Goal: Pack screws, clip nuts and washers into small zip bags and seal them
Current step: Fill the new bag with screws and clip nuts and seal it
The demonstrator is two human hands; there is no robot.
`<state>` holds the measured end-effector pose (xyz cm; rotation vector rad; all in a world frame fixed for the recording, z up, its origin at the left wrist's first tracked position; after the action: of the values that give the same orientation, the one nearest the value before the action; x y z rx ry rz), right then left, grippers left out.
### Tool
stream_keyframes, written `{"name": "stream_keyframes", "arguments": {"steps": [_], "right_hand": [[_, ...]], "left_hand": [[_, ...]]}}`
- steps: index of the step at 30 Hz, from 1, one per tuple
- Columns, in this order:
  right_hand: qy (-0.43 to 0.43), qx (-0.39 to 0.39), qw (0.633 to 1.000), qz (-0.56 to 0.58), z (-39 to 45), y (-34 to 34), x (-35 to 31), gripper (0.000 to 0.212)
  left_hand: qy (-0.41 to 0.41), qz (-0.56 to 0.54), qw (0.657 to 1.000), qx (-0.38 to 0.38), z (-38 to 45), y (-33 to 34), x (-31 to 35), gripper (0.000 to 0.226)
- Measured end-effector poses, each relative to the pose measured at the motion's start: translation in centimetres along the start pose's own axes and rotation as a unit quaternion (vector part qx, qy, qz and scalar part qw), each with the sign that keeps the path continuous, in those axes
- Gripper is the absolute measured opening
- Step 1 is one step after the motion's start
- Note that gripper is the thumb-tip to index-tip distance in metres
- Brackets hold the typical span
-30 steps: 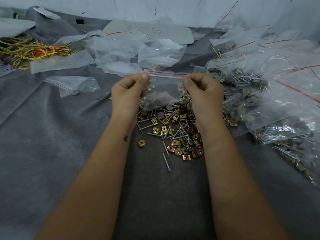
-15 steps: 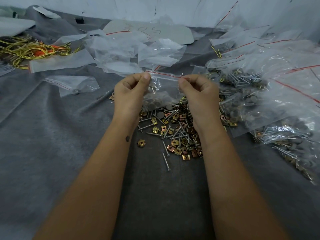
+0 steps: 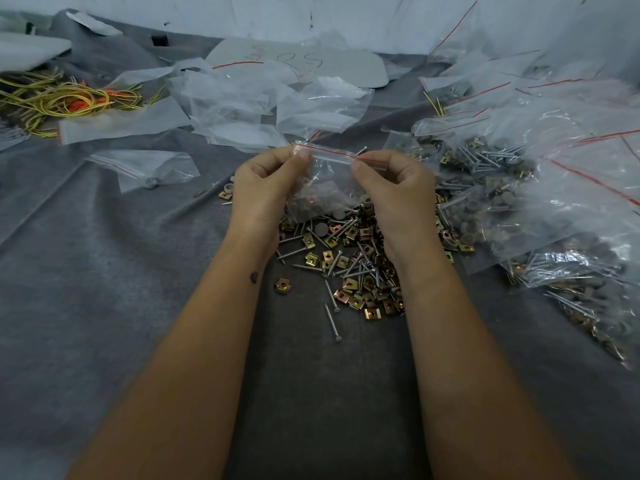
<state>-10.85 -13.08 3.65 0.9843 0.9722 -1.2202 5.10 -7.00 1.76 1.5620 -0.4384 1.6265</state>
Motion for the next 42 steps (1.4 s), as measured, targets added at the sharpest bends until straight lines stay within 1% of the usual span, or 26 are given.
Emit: {"name": "stream_keyframes", "arguments": {"steps": [3, 5, 11, 15, 16, 18, 20, 21, 23, 25, 29, 31, 34, 37, 42], "right_hand": [[0.0, -0.002, 1.0, -0.004, -0.1, 0.0, 0.0, 0.016], [0.002, -0.007, 1.0, 0.002, -0.1, 0.0, 0.0, 0.016], [0.001, 0.0, 1.0, 0.016, -0.1, 0.1, -0.1, 0.024], [-0.011, 0.006, 1.0, 0.002, -0.2, 0.1, -0.4, 0.024], [-0.025, 0.012, 1.0, -0.013, -0.3, 0.0, -0.6, 0.023], [-0.087, 0.021, 0.992, -0.085, -0.4, -0.1, -1.2, 0.018], [-0.171, 0.022, 0.968, -0.181, -0.7, 0.1, -1.9, 0.015], [-0.199, 0.024, 0.954, -0.222, -0.8, 0.2, -2.2, 0.012], [-0.228, 0.032, 0.936, -0.267, -1.0, 0.4, -2.5, 0.008], [-0.237, 0.035, 0.931, -0.275, -1.0, 0.4, -2.6, 0.007], [-0.228, 0.042, 0.931, -0.281, -0.7, 0.3, -2.2, 0.009], [-0.234, 0.048, 0.918, -0.315, -0.6, 0.3, -2.0, 0.009], [-0.265, 0.043, 0.893, -0.36, -0.9, 0.6, -2.0, 0.006], [-0.274, 0.043, 0.892, -0.356, -1.0, 0.6, -2.1, 0.004], [-0.271, 0.048, 0.89, -0.363, -0.9, 0.6, -2.0, 0.002]], "left_hand": [[-0.008, 0.007, 1.0, -0.012, 0.0, 0.1, -0.2, 0.009], [-0.007, 0.002, 1.0, -0.016, -0.1, 0.2, -0.2, 0.016], [-0.006, -0.001, 0.999, -0.036, -0.3, 0.3, -0.1, 0.009], [-0.001, -0.004, 0.999, -0.043, -0.5, 0.5, 0.1, 0.002], [0.004, -0.001, 0.999, -0.04, -0.5, 0.5, 0.1, 0.003], [0.022, 0.015, 0.999, -0.04, -0.6, 0.6, 0.3, 0.004], [0.037, 0.037, 0.997, -0.048, -0.7, 0.8, 0.5, 0.005], [0.041, 0.045, 0.997, -0.054, -0.8, 0.9, 0.6, 0.006], [0.047, 0.056, 0.995, -0.065, -1.0, 1.0, 0.7, 0.008], [0.051, 0.067, 0.994, -0.068, -1.0, 1.0, 0.8, 0.009], [0.042, 0.075, 0.995, -0.054, -0.9, 0.7, 0.8, 0.005], [0.042, 0.081, 0.995, -0.047, -0.8, 0.6, 0.8, 0.006], [0.06, 0.105, 0.991, -0.06, -1.1, 0.9, 0.9, 0.008], [0.066, 0.127, 0.988, -0.06, -1.0, 0.9, 0.8, 0.01], [0.068, 0.126, 0.988, -0.053, -1.0, 0.8, 0.8, 0.012]]}}
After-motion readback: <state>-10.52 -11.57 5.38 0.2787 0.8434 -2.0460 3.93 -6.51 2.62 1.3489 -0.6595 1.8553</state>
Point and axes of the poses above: each hand's wrist, its own z-axis towards the middle knuckle, its own y-axis out of the palm, x = y × z, the point moved 6 cm from there along z, towards the middle knuckle, and after that the axes turned 10 degrees about x, right-handed, at the moved point
